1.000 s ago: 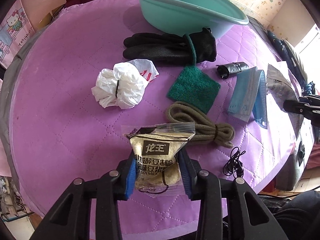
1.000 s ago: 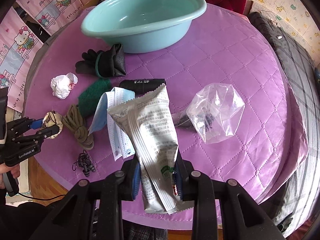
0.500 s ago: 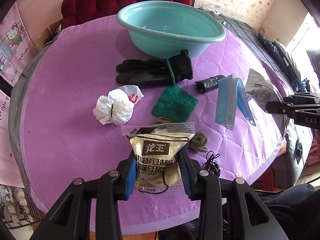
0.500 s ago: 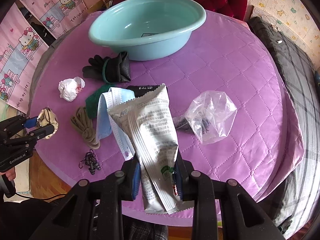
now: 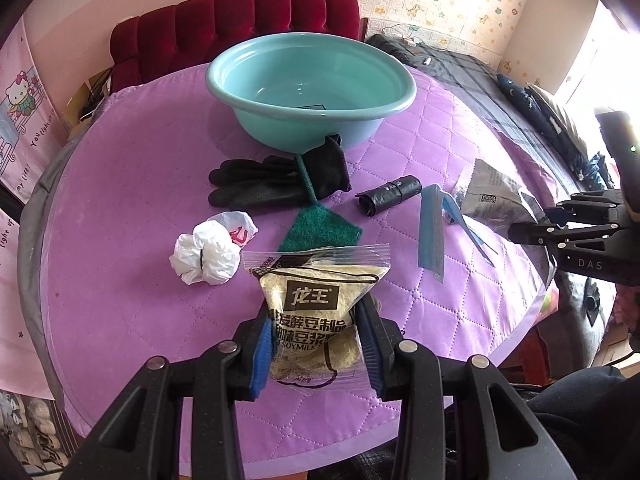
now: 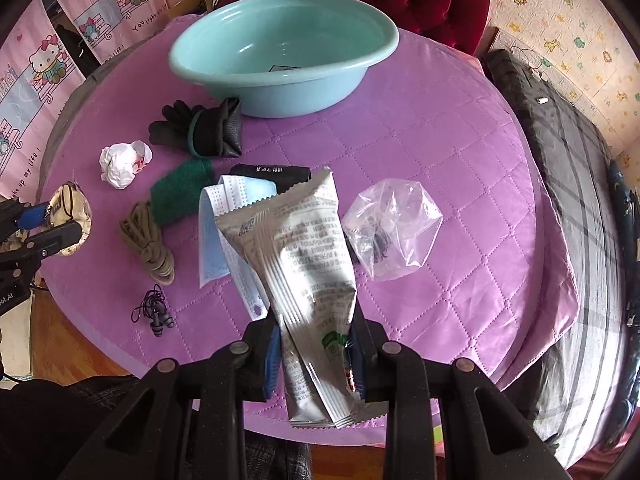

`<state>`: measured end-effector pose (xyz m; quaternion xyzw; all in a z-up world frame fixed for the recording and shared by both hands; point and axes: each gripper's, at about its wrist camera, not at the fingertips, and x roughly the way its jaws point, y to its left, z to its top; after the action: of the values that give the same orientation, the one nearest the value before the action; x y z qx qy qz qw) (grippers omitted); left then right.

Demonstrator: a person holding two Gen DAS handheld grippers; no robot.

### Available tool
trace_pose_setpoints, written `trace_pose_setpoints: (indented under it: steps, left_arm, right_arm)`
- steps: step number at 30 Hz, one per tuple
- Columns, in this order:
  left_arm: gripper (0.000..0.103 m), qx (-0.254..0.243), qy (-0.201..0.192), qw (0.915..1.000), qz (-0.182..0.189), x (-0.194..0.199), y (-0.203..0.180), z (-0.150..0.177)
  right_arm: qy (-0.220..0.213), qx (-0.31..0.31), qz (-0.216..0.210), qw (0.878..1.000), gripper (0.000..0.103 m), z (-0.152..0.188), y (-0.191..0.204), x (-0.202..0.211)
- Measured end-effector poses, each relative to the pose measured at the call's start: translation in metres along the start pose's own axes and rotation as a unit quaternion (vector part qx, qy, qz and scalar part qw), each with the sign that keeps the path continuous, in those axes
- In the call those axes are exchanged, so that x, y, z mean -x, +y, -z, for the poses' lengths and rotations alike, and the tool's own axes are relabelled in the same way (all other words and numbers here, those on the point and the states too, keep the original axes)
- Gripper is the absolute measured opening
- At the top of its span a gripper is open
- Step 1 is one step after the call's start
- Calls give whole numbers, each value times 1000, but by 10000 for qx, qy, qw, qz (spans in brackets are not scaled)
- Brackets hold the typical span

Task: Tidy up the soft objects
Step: 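Lift both packets and carry them toward the teal basin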

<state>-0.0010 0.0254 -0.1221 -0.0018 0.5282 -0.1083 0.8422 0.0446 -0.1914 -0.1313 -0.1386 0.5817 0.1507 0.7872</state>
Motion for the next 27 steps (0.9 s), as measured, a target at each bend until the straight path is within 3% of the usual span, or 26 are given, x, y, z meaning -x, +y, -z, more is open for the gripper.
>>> trace_pose_setpoints:
  steps: [13,27]
  left_arm:
    - [42,-403,124,9989,229,-12,-32,-8]
    - [42,-661,159,9972,306,-17,-48,-28]
  right_arm:
    - [315,430,-250,9983,30,10,28,-20]
    - [122,303,-278,9991,30,-4,12,-2]
